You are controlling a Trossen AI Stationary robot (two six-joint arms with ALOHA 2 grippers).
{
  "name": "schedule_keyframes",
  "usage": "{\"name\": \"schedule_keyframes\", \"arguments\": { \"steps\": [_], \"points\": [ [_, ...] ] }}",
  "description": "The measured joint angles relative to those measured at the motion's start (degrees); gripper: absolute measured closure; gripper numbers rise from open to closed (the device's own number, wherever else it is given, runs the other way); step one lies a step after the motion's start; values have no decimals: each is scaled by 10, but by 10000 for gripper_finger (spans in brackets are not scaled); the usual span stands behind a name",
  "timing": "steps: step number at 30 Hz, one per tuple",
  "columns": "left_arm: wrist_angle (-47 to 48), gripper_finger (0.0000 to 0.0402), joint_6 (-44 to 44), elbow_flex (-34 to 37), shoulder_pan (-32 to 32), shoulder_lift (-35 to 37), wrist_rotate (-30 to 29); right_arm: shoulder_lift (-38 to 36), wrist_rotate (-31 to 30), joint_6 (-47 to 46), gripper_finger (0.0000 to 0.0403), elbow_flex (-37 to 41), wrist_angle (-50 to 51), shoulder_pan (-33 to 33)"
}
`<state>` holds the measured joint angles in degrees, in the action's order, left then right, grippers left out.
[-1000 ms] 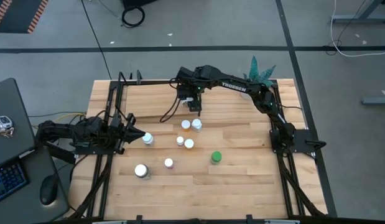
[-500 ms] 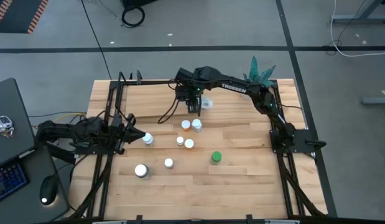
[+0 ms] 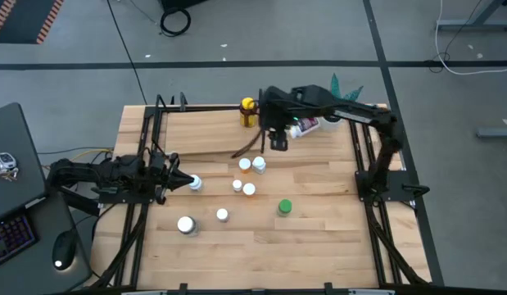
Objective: Pick and place medicine bottles onto shelf by color
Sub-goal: Put the white and purple pill bottle on the shelf
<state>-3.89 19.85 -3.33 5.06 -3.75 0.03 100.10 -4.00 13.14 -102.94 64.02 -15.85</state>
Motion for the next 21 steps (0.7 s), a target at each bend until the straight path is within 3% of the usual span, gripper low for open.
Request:
{"name": "schedule_keyframes", "arguments": {
  "steps": [5,9,13,21],
  "points": [
    [-6,366,-35,0,0,0,0,-115,-54,-4,188,221,-145,-16],
    [-14,359,-40,0,0,0,-10,-150,-56,-4,185,326,-197,-55],
    [-16,356,-40,0,0,0,-18,-133,-50,9,164,347,-205,-108],
    [-15,355,-15,0,0,0,-19,-34,-34,102,81,294,-193,-174]
  ]
}}
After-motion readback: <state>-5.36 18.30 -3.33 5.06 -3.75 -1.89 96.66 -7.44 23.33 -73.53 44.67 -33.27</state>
